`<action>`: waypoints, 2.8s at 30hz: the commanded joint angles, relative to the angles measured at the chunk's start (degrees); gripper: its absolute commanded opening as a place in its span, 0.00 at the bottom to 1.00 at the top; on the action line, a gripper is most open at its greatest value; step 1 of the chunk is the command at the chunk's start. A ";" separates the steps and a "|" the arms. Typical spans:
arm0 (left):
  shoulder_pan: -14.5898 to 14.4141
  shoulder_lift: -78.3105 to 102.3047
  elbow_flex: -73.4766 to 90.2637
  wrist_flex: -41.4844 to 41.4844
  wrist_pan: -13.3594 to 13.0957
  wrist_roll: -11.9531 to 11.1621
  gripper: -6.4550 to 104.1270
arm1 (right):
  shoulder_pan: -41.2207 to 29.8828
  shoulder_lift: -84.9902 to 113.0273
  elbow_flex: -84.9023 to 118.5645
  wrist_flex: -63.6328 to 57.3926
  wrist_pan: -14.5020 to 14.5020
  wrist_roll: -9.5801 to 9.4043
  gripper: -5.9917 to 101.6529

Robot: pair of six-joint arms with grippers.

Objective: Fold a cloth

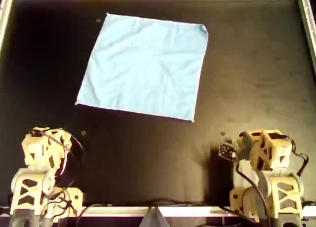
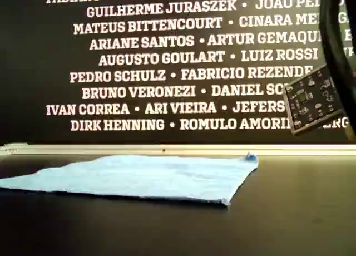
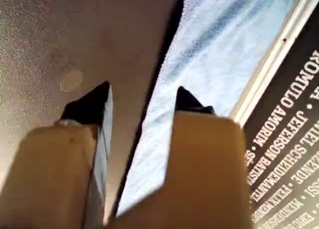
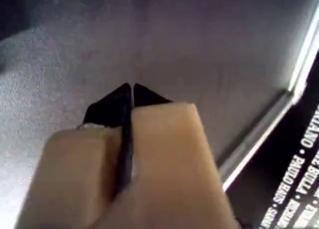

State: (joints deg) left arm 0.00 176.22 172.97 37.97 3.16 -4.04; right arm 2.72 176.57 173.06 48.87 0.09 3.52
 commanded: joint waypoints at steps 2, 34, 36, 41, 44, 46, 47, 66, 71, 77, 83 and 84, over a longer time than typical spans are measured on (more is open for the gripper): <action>0.97 0.26 -0.70 0.09 -0.26 -0.44 0.47 | 0.09 2.29 0.70 0.44 0.00 -0.26 0.04; 0.44 0.26 -0.70 0.09 0.18 -0.44 0.46 | 0.62 2.29 0.70 0.44 -0.97 0.44 0.04; 0.79 0.26 -0.70 0.09 0.26 -0.44 0.46 | 0.53 2.20 0.62 0.44 -0.88 0.44 0.04; 0.62 0.26 -0.70 0.09 0.26 -0.44 0.46 | 0.62 2.20 0.62 0.44 -0.97 0.44 0.04; 0.53 0.26 -0.70 0.09 0.26 -0.44 0.46 | 0.62 2.20 0.62 0.44 -0.97 0.44 0.04; 0.62 0.26 -0.70 0.09 0.26 -0.44 0.46 | 0.62 2.20 0.62 0.44 -0.97 0.44 0.04; 0.88 0.26 -0.70 0.09 0.26 -0.44 0.46 | 0.62 2.20 0.62 0.44 -0.97 0.44 0.04; 0.35 0.79 -0.70 -0.09 0.35 -0.44 0.47 | 0.62 2.29 -0.26 -0.35 -0.97 -0.35 0.05; 0.35 0.70 -0.70 0.00 0.35 -0.44 0.48 | 0.62 2.29 0.62 -5.71 -0.88 -0.53 0.14; 0.44 0.44 -0.70 0.00 0.26 0.26 0.60 | 0.62 2.29 0.62 -6.06 -0.97 -0.44 0.46; 0.35 0.70 -0.79 0.00 0.35 0.35 0.65 | 0.70 2.29 -0.97 -6.06 -0.97 0.26 0.69; 0.26 0.79 -0.97 -0.09 0.35 0.35 0.65 | 0.79 2.29 -2.11 -6.06 -1.05 0.44 0.72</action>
State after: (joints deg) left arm 0.00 176.22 172.97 38.06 3.16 -3.87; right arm 3.08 176.57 172.88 45.79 -0.62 3.52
